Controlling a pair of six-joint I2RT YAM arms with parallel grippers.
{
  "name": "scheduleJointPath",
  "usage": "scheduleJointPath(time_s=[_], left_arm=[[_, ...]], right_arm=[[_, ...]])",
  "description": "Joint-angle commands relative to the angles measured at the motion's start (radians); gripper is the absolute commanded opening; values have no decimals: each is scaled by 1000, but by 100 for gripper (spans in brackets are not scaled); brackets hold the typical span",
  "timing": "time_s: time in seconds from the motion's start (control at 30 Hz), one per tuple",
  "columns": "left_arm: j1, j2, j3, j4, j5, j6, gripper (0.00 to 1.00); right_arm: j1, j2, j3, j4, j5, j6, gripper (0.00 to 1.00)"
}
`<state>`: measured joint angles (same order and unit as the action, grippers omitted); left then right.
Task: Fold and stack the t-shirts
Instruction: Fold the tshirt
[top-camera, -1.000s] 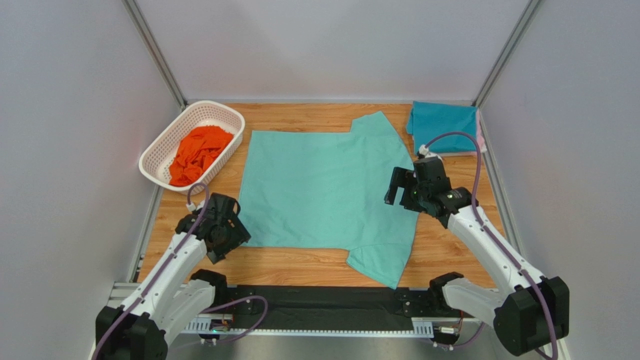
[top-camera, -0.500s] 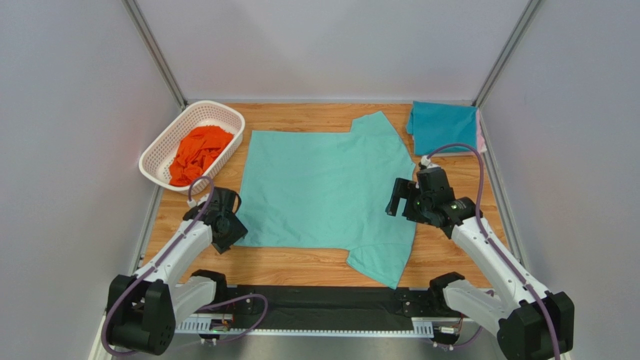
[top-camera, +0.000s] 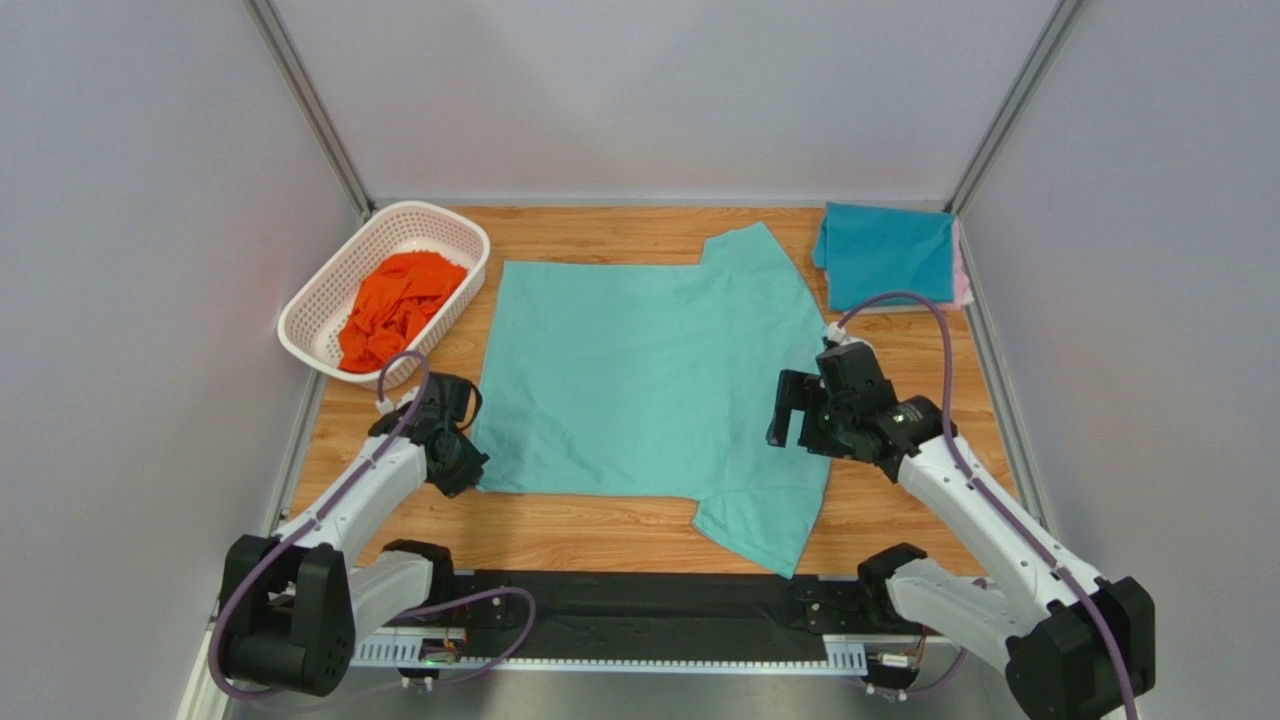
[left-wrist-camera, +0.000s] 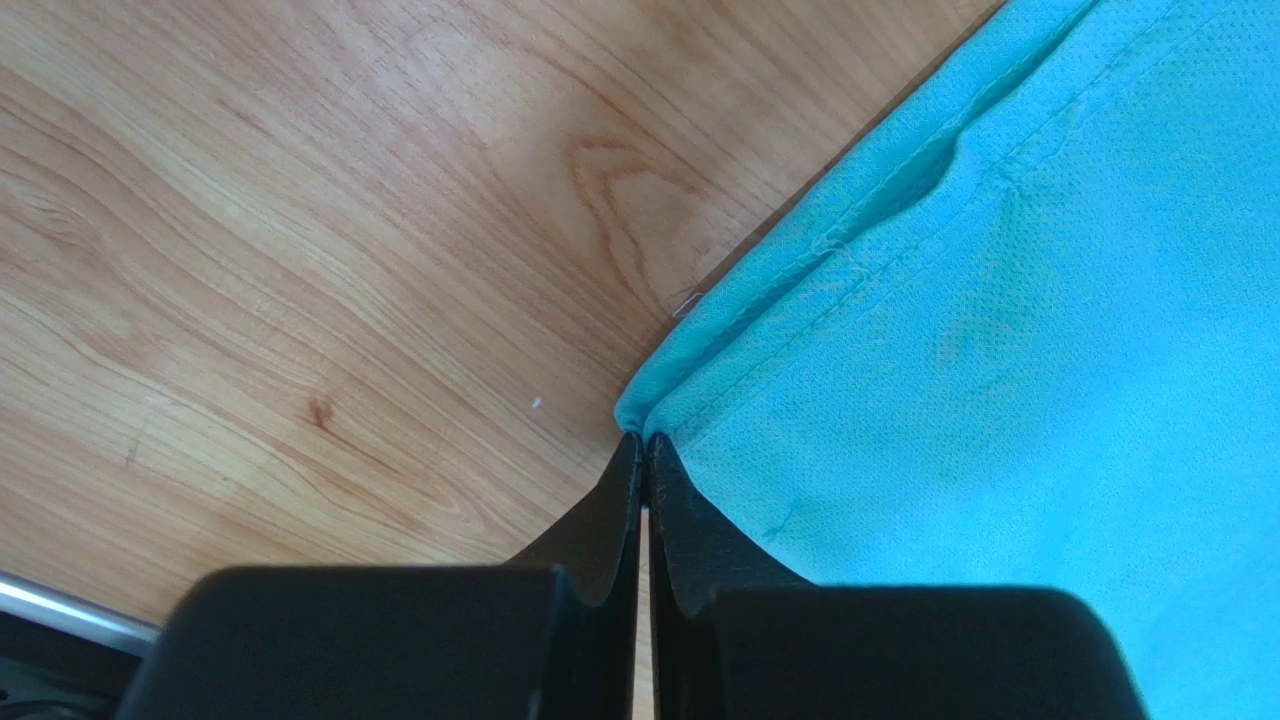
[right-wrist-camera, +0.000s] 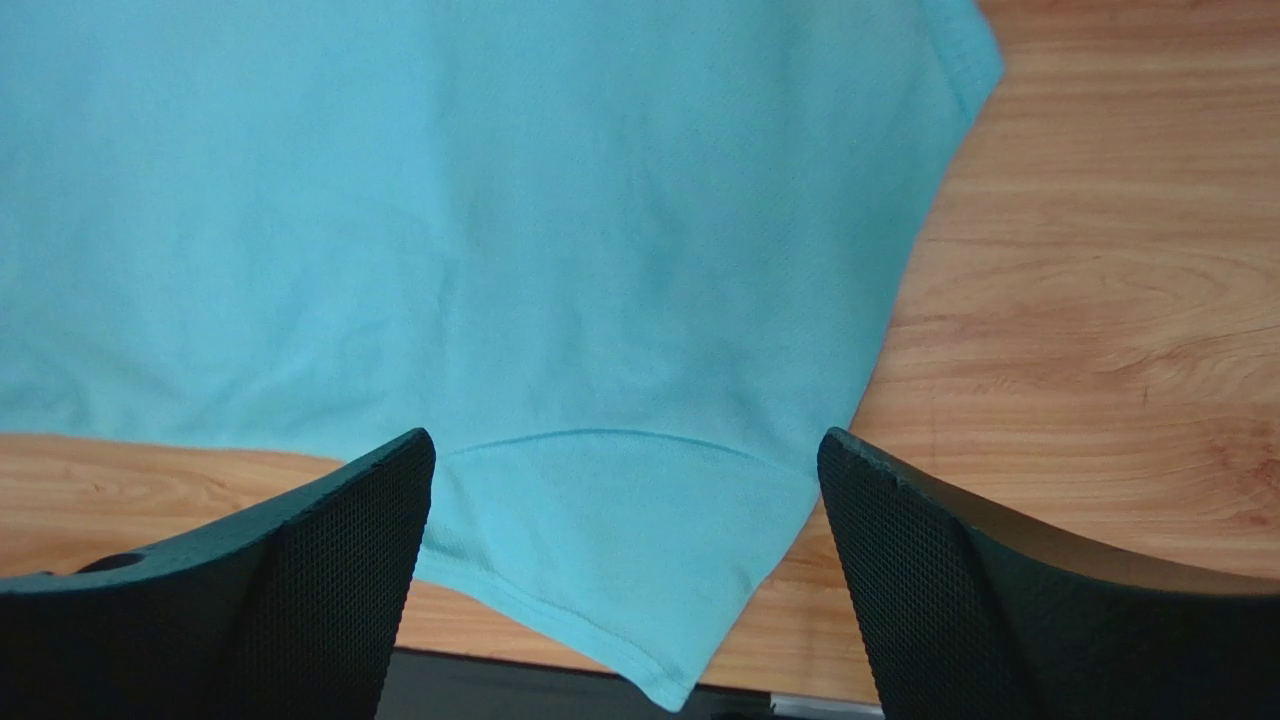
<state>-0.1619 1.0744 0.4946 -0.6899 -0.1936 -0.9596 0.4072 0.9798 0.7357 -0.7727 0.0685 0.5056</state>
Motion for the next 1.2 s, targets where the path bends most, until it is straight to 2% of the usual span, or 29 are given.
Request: scheduleJointPath(time_s=[0.0, 0.23, 0.33, 0.57, 0.73, 0.87, 1.0, 1.03, 1.07, 1.13, 1.17], left_arm=[[5, 1, -24, 13, 28, 4, 0], [5, -73, -24, -5, 28, 25, 0], [5, -94, -31, -14, 33, 32, 0], [5, -93, -30, -17, 42, 35, 0], [5, -82, -25, -19, 45, 33, 0], [5, -80, -21, -33, 33, 30, 0], [5, -80, -13, -49, 22, 28, 0], [5, -80, -13, -53, 22, 27, 0], [5, -82, -13, -53, 22, 25, 0], [5, -87, -14, -53, 25, 25, 0], [5, -88, -14, -53, 25, 22, 0]], right_arm=[[97, -10, 51, -95, 73, 25, 100], [531, 54, 48, -240, 120, 178, 99], [645, 104, 36, -269, 106, 235, 96], [682, 164, -68, -188, 16, 304, 78], [682, 198, -110, -160, 28, 317, 76], [682, 237, -157, -117, 5, 335, 68], [682, 270, -180, -71, 8, 346, 64], [682, 278, -185, -66, 13, 353, 61], [682, 281, -188, -62, 17, 356, 52], [683, 284, -199, -53, 33, 370, 43], [682, 281, -200, -54, 40, 373, 34]])
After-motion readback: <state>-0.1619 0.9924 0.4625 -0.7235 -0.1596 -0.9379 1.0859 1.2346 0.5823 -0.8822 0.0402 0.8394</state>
